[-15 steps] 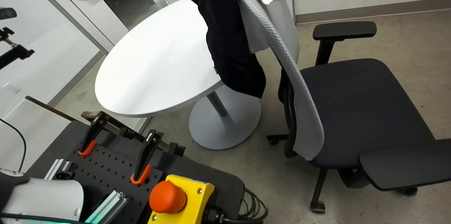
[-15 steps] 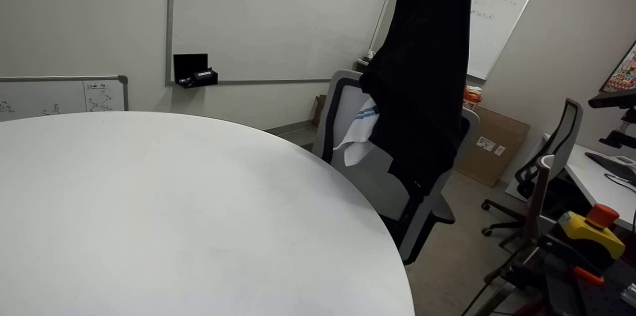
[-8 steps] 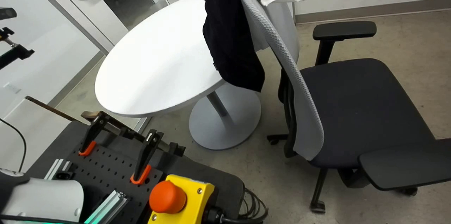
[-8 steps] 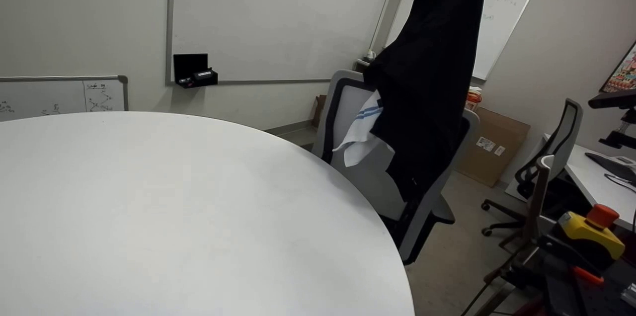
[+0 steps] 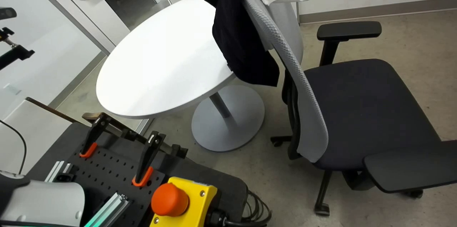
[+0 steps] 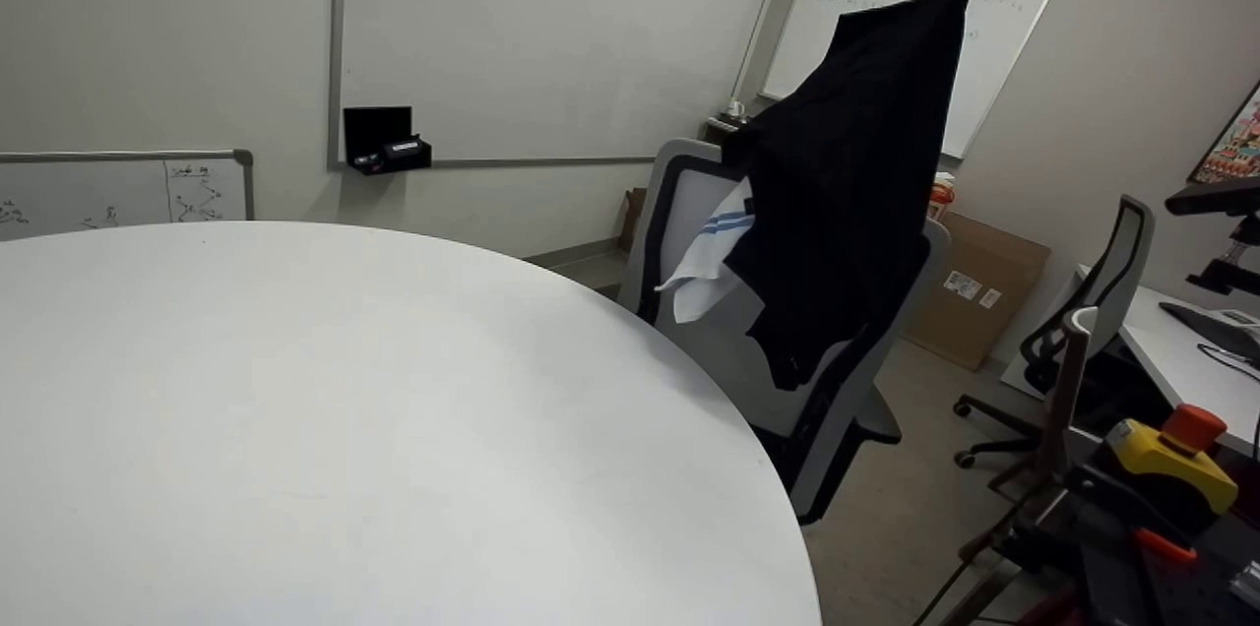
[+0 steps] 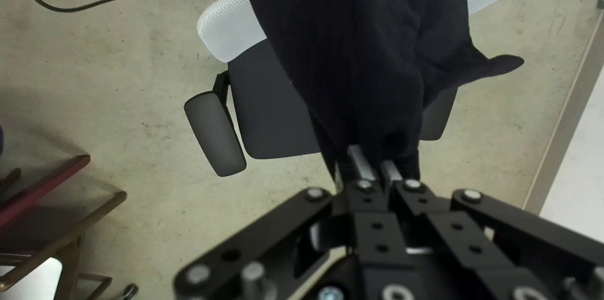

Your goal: Put the black object from the table and put it on the headrest

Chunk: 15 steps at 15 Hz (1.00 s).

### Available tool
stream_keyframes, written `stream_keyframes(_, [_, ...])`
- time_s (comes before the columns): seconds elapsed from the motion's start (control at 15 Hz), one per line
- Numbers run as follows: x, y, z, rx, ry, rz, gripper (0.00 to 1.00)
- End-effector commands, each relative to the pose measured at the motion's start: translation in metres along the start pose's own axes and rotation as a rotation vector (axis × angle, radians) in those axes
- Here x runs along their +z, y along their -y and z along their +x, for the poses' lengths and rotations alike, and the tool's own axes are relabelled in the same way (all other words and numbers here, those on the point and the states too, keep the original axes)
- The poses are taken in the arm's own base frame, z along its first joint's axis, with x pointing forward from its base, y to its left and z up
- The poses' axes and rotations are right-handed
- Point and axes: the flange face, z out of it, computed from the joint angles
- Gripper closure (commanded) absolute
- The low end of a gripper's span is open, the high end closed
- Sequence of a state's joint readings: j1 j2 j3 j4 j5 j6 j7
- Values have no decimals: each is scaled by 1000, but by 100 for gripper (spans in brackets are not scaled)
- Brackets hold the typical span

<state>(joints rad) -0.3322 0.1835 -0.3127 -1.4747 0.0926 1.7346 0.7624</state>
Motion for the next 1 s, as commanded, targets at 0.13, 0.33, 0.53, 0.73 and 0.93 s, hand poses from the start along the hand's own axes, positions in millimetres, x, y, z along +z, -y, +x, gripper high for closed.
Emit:
stream_keyframes(0.13, [12,1,26,120,41,-48,70])
stream_keyframes(0.33, [9,7,29,145,24,-67,50])
stream_keyframes(0.53, [3,16,28,151,11,-74,27])
stream_keyframes(0.73, [-4,22,27,147,1,-77,6])
stream_keyframes(0.93, [-11,28,20,112,3,-65,0])
